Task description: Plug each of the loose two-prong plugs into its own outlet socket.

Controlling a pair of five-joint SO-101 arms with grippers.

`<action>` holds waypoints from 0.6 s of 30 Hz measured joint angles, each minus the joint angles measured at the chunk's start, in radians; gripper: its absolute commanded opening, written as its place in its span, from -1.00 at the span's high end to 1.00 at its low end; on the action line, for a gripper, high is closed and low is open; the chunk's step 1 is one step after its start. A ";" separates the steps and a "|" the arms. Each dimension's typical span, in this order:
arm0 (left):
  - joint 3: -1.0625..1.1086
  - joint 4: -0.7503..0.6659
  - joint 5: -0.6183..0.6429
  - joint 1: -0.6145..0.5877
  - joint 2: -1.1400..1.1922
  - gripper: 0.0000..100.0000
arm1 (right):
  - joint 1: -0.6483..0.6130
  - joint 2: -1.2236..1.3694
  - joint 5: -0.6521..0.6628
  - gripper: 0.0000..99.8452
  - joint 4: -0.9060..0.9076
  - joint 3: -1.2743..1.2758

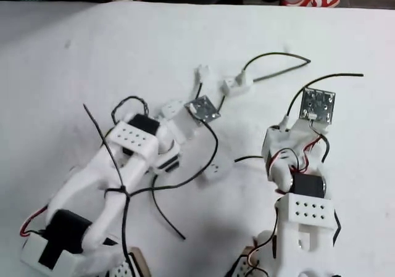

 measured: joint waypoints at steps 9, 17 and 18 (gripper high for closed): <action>0.006 -0.077 0.152 0.094 0.046 0.72 | 0.000 0.000 0.000 0.97 0.000 0.000; -0.021 -0.069 0.245 0.101 0.135 0.55 | 0.000 0.000 0.000 0.97 0.000 0.000; -0.021 -0.066 0.247 0.101 0.135 0.53 | 0.000 0.000 0.000 0.97 0.000 0.000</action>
